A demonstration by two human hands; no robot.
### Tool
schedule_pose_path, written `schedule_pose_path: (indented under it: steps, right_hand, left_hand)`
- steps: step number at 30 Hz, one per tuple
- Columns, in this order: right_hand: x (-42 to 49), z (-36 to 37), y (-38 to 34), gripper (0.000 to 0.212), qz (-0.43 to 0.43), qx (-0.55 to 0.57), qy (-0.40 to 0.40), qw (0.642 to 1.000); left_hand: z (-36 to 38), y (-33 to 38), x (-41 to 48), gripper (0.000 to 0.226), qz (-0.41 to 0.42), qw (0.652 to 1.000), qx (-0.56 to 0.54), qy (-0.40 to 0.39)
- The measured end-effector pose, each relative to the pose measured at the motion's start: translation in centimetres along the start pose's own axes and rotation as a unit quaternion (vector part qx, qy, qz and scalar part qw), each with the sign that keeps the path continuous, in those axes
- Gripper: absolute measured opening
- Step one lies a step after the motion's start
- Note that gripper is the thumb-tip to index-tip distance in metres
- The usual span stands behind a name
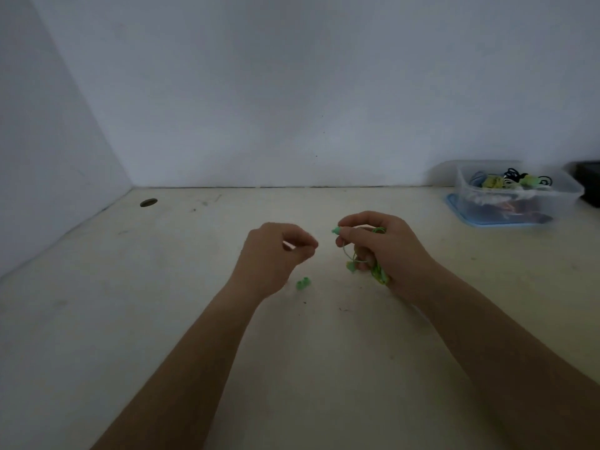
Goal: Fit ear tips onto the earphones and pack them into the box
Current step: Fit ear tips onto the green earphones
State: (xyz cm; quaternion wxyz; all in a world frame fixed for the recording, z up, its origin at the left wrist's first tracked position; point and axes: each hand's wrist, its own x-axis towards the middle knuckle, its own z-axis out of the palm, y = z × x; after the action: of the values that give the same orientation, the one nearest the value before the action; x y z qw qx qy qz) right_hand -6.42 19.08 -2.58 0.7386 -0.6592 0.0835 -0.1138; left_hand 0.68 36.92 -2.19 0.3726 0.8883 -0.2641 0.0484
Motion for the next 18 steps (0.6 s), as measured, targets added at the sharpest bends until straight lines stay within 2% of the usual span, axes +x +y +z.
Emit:
schedule_pose_path:
  steps: [2, 6, 14, 18]
  right_hand:
    - [0.1, -0.1, 0.3, 0.008, 0.016, 0.024, 0.016, 0.999]
    - [0.2, -0.3, 0.9, 0.009, 0.028, 0.023, 0.027, 0.999]
    - [-0.5, -0.9, 1.6, 0.010, 0.033, -0.014, 0.035, 0.999]
    - [-1.0, -0.7, 1.6, 0.011, 0.035, -0.021, 0.023, 0.999]
  left_hand:
    - [0.1, -0.6, -0.4, 0.008, -0.006, 0.996, 0.089, -0.025]
    - [0.5, -0.9, -0.7, 0.006, -0.026, 0.984, 0.157, -0.074]
    - [0.5, -0.7, -0.3, 0.011, -0.036, 0.977, 0.168, -0.124]
    - [0.5, -1.0, -0.3, 0.003, -0.023, 0.988, 0.124, -0.093]
